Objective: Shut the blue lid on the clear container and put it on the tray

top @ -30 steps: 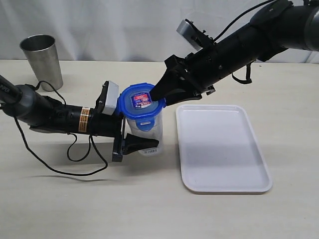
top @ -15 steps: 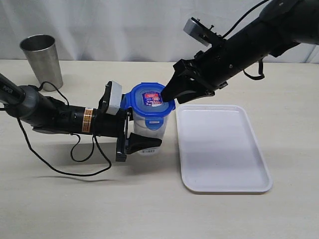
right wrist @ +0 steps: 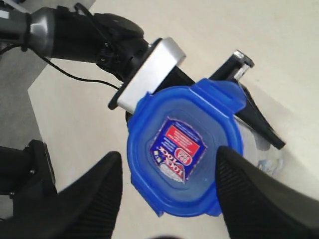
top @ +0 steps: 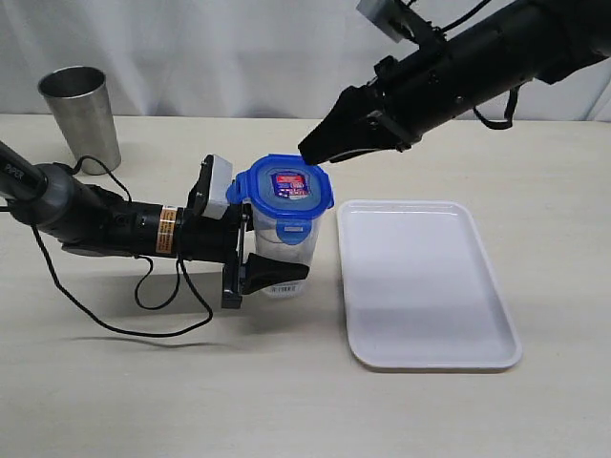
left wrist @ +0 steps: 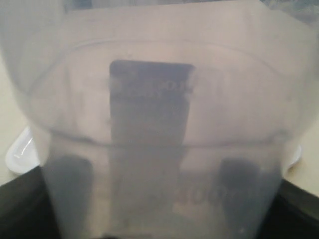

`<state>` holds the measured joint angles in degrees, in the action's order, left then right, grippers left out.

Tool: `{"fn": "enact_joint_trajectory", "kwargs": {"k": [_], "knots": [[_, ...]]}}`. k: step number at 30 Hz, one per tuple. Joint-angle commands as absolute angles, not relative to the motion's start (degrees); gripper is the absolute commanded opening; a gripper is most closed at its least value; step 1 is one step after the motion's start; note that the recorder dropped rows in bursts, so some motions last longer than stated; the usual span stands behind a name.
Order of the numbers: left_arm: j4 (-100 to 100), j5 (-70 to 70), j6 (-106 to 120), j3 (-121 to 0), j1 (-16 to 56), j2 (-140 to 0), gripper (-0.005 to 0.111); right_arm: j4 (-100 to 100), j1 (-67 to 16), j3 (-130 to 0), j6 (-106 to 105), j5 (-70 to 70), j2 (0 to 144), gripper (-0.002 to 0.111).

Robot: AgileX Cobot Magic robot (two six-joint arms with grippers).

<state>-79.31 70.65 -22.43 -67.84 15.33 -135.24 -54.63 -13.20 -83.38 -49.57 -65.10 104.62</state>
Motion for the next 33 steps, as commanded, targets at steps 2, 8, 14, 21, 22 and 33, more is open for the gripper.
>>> {"fn": "enact_joint_trajectory", "kwargs": {"k": [2,8,14,21,22,33], "knots": [[-78.75,69.96,-22.72,-68.2,15.33,-135.51,0.0,-53.69,-14.2,-83.28,-58.32,-66.69,99.89,0.052],[-78.75,69.96,-22.72,-68.2,15.33,-135.51,0.0,-36.5,-22.41,-83.28,-59.58,-61.52,98.03,0.042],[-78.75,69.96,-22.72,-68.2,15.33,-135.51,0.0,-20.18,-30.19,-83.28,-54.4,-55.28,98.03,0.042],[-78.75,69.96,-22.72,-68.2,15.33,-135.51,0.0,-9.1,-35.83,-80.0,-51.97,-48.78,98.03,0.042],[-78.75,69.96,-22.72,-68.2,15.33,-135.51,0.0,-7.53,-36.32,-79.08,-51.89,-47.61,98.03,0.042],[-78.75,69.96,-22.72,-68.2,15.33,-135.51,0.0,-3.62,-36.85,-73.05,-50.18,-40.38,98.03,0.042]]}}
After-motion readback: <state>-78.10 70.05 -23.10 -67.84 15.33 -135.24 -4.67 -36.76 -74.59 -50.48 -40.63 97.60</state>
